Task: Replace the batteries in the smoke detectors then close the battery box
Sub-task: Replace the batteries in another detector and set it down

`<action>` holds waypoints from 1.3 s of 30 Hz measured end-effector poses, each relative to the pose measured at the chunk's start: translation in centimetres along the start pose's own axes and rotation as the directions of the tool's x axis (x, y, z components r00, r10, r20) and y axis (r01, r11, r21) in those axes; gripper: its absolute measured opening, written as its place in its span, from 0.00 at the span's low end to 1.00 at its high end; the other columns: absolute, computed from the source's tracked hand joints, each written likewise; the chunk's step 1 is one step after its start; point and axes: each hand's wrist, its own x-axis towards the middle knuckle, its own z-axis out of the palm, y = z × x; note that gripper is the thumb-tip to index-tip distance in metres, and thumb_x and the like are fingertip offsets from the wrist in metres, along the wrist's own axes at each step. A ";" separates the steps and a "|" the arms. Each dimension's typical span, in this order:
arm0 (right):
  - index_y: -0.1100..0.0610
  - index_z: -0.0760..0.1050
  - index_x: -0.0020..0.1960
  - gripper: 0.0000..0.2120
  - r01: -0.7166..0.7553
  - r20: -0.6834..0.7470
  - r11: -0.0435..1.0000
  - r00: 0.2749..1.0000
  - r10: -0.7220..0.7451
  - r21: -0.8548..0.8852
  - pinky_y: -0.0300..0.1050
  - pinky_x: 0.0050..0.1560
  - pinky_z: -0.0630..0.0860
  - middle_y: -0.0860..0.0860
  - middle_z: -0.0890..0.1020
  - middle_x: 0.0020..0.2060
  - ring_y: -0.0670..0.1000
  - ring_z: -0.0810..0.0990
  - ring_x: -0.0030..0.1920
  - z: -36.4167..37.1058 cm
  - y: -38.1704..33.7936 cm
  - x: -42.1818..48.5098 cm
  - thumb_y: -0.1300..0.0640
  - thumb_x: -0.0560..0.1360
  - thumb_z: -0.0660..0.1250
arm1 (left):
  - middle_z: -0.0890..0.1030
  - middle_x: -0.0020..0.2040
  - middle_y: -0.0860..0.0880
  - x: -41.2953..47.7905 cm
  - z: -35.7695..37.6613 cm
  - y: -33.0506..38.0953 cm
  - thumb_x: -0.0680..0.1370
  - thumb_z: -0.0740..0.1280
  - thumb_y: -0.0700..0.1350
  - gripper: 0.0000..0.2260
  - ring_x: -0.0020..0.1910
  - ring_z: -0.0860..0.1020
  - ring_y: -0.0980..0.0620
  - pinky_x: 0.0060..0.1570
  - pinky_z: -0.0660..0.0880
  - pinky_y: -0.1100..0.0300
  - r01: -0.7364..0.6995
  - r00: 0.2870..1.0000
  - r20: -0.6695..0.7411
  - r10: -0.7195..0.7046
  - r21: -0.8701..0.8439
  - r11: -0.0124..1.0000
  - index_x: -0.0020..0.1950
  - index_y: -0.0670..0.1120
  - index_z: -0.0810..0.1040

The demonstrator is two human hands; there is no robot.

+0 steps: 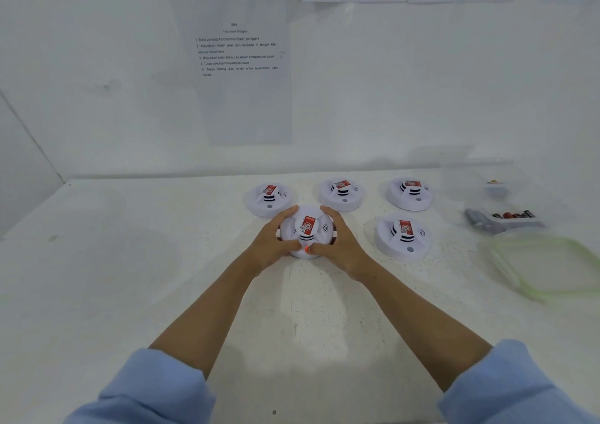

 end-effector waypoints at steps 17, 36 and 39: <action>0.44 0.70 0.59 0.23 -0.112 0.231 0.964 0.971 0.055 0.240 0.53 0.59 0.76 0.52 0.74 0.58 0.54 0.75 0.61 -2.2 0.2 0.5 0.68 0.73 0.65 | 0.68 0.68 0.49 -0.3 -0.4 -0.9 0.75 0.67 0.35 0.25 0.62 0.72 0.49 0.49 0.79 0.62 -0.008 1.000 0.025 0.009 -0.069 0.998 0.66 0.55 0.66; 0.45 0.70 0.59 0.21 -0.127 0.231 0.944 0.971 0.056 0.305 0.41 0.50 0.80 0.50 0.74 0.58 0.52 0.76 0.58 -2.0 0.4 0.5 0.68 0.74 0.63 | 0.70 0.65 0.51 -0.2 -0.4 -0.9 0.75 0.66 0.35 0.24 0.57 0.74 0.54 0.47 0.79 0.63 -0.001 0.999 0.047 0.005 -0.088 0.996 0.64 0.57 0.67; 0.45 0.69 0.60 0.22 -0.124 0.227 0.948 0.972 0.057 0.293 0.43 0.51 0.79 0.52 0.74 0.60 0.53 0.75 0.60 -1.9 0.5 0.5 0.67 0.74 0.63 | 0.70 0.65 0.50 -0.2 -0.4 -1.0 0.75 0.66 0.35 0.23 0.59 0.73 0.51 0.48 0.79 0.62 -0.001 0.999 0.047 0.005 -0.092 0.996 0.64 0.56 0.66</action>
